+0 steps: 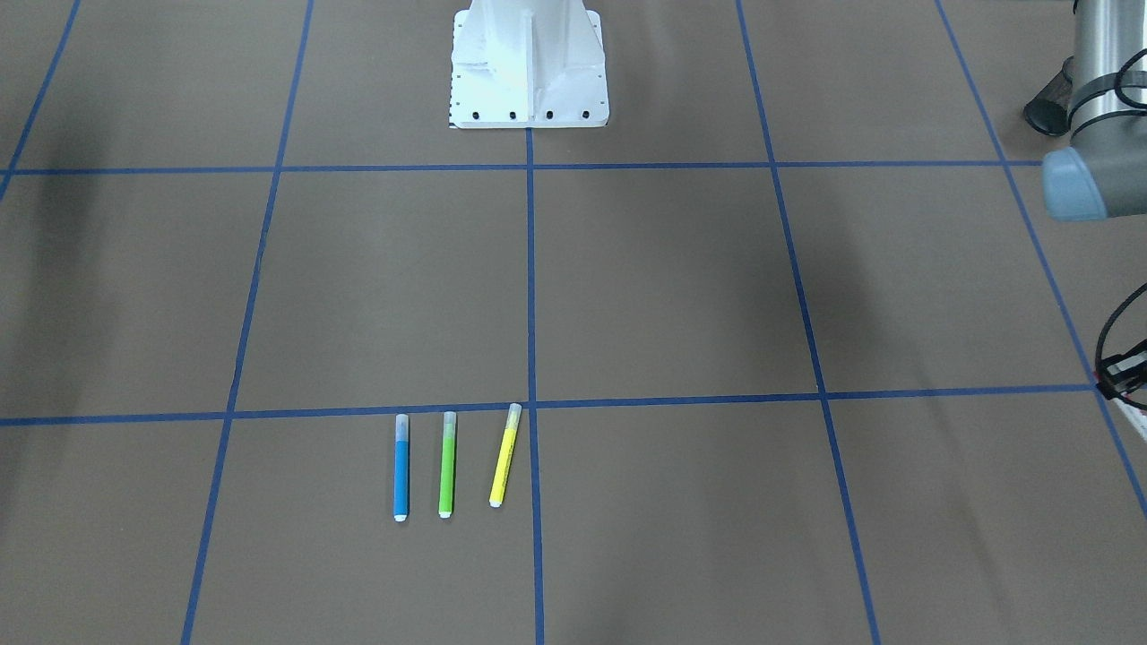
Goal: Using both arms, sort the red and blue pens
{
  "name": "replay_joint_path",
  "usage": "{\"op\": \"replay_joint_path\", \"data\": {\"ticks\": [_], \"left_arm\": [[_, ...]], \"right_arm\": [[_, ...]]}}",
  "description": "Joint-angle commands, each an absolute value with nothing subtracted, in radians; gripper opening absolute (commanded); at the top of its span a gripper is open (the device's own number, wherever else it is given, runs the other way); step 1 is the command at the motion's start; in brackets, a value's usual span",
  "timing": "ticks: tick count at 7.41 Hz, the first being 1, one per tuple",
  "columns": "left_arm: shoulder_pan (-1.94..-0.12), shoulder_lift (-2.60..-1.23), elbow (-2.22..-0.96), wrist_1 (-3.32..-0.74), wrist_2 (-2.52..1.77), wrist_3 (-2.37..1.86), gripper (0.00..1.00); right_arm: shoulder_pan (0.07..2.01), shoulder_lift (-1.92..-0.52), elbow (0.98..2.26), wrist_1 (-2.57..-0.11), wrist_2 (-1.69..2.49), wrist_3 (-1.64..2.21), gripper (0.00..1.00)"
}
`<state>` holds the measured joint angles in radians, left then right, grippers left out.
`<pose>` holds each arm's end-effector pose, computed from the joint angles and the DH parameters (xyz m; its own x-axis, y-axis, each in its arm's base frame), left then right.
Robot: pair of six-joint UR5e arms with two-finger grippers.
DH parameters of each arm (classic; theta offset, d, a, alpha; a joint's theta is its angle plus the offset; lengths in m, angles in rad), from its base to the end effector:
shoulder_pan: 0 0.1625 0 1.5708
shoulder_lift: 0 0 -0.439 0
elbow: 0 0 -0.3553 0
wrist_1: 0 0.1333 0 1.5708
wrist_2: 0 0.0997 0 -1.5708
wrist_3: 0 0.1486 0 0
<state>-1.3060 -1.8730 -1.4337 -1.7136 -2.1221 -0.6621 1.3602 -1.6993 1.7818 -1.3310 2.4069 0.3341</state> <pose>0.1073 -0.6076 0.6136 0.7690 -0.2688 -0.5800 0.2832 0.9567 -0.0678 -0.0661 -0.4194 0.6315 0.6379 -0.0454 0.7688 -0.0115 0.9976 0.0684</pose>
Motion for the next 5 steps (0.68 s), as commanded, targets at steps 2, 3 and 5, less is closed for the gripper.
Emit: {"op": "replay_joint_path", "data": {"ticks": [2,3,5], "left_arm": [[-1.402,-1.699,-1.465,-1.7,-2.144,-0.608,0.0],[-1.446,-1.692,-1.462,-1.686,-2.151,-0.56,0.0],[-1.537,-1.7,-1.47,-1.457,-2.243,-0.482,0.0]], "right_arm": [[1.342,-1.695,1.779,-1.331,2.391,0.337,1.0],[1.344,-1.687,1.779,-1.331,2.39,0.339,1.0],[1.341,-1.687,1.779,-1.331,2.391,0.371,1.0]]}}
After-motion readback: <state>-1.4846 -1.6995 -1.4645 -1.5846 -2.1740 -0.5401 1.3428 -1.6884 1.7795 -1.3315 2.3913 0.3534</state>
